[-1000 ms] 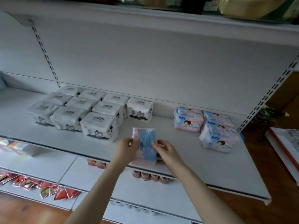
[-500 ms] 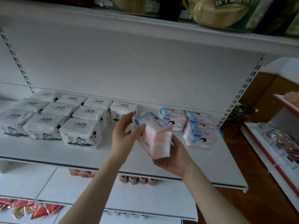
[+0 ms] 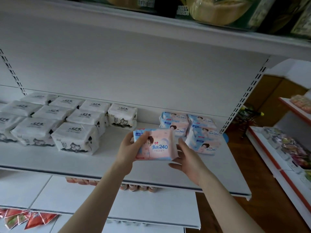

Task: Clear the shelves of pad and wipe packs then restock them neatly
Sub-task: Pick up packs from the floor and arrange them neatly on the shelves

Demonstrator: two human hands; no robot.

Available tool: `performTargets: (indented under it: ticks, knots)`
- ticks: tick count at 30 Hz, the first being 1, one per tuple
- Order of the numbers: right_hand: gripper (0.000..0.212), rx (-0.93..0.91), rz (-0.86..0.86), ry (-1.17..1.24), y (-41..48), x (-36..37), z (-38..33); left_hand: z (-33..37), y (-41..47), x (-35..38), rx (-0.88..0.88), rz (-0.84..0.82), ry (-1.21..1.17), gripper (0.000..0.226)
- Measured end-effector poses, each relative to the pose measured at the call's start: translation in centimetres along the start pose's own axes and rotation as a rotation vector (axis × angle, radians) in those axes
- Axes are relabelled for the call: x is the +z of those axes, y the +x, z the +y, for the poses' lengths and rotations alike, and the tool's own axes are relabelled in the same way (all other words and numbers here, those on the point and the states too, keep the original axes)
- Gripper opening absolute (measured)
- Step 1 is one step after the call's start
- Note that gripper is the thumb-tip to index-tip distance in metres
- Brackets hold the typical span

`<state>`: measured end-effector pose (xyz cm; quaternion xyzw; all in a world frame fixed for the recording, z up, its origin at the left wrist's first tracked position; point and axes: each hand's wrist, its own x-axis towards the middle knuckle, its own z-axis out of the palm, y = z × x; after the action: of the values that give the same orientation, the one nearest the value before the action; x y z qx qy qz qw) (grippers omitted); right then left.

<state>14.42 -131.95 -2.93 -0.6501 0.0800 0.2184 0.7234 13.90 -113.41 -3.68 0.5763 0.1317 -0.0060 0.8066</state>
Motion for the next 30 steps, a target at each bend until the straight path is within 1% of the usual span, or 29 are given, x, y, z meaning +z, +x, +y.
performTargets:
  ticks: [2,3,4,5,7,9,12,14,18,21,24,26,27,29,30]
  knots:
    - [0.021,-0.109,-0.037,-0.229,-0.2,0.0,0.3,-0.4,0.1,0.2,0.055,0.025,0.057,0.034]
    - [0.015,-0.171,-0.034,-0.334,-0.3,-0.1,0.5,-0.6,0.0,0.4,0.090,0.005,0.093,0.030]
    - [0.018,-0.225,-0.016,-0.408,-0.1,-0.3,0.7,-0.7,-0.1,0.6,0.124,-0.040,0.132,0.027]
    - [0.023,-0.262,0.020,-0.453,0.2,-0.6,1.0,-1.0,-0.2,0.9,0.153,-0.096,0.177,0.029]
    - [0.031,-0.321,0.134,-0.545,0.9,-1.5,1.5,-1.7,0.1,1.5,0.192,-0.182,0.269,0.048]
    - [0.034,-0.367,0.251,-0.689,1.8,-2.5,2.0,-2.7,1.1,2.1,0.214,-0.218,0.326,0.063]
    - [0.036,-0.382,0.326,-0.855,2.8,-3.4,2.6,-4.0,2.7,3.1,0.225,-0.228,0.351,0.063]
    - [0.035,-0.391,0.342,-0.896,3.3,-3.7,2.9,-4.6,3.5,3.7,0.222,-0.218,0.371,0.060]
    - [0.024,-0.377,0.375,-0.774,3.7,-4.6,2.7,-5.3,5.5,4.8,0.228,-0.206,0.401,0.060]
    - [0.018,-0.306,0.403,-0.627,3.8,-5.5,2.9,-5.4,6.7,6.0,0.245,-0.198,0.446,0.050]
    - [0.013,-0.183,0.411,-0.277,3.9,-6.5,2.8,-5.5,7.3,6.9,0.253,-0.156,0.476,0.050]
    - [0.008,-0.108,0.346,0.001,3.9,-6.8,2.4,-5.8,7.5,7.2,0.230,-0.130,0.495,0.052]
    - [0.008,-0.081,0.306,0.094,4.0,-6.9,2.3,-5.9,7.5,7.4,0.225,-0.116,0.504,0.052]
    - [0.012,-0.044,0.252,0.175,4.1,-7.0,2.1,-6.3,7.5,7.6,0.214,-0.087,0.517,0.053]
    - [0.009,-0.040,0.244,0.181,4.1,-6.9,2.0,-6.5,7.6,7.7,0.212,-0.071,0.519,0.053]
